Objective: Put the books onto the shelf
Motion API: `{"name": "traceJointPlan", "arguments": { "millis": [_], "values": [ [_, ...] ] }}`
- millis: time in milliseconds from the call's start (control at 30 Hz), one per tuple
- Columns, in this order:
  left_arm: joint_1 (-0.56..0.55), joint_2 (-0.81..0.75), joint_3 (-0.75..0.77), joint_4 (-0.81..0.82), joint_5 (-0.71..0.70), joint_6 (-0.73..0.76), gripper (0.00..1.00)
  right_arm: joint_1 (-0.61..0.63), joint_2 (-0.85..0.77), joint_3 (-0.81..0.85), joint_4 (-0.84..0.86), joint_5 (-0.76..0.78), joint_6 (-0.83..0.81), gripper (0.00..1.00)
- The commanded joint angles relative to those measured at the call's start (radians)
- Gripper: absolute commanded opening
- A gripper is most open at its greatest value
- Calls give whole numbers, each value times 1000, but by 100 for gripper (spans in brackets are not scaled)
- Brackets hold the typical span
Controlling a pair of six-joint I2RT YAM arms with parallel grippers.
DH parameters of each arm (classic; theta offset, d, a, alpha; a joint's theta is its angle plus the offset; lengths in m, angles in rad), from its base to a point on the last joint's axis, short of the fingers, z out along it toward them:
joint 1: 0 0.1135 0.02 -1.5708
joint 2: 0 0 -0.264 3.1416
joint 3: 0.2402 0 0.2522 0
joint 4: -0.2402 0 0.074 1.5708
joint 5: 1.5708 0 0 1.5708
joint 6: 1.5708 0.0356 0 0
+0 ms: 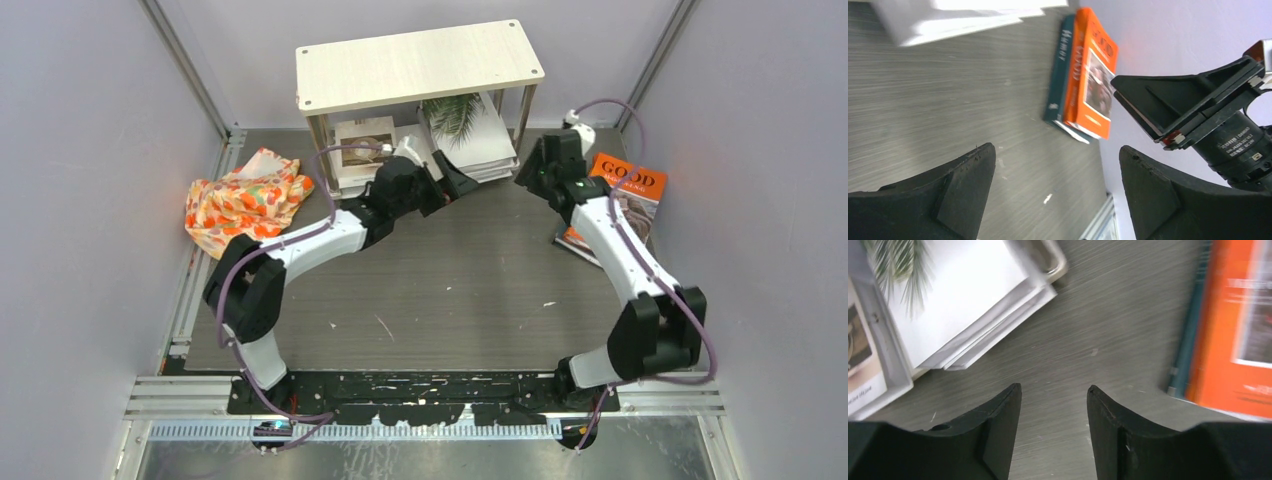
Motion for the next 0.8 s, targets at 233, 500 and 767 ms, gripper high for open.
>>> {"name": "traceJointPlan", "arguments": {
  "millis": [233,500,767],
  "values": [
    [-91,231,243,28,315,-11,94,-351,-339,-253,-153,35,181,58],
    [-106,243,209,54,374,-8,94,-482,-485,-468,-87,-29,397,59],
    [-106,191,154,47,369,26,94,-577,-541,-623,70,-107,534,60]
  ]
}}
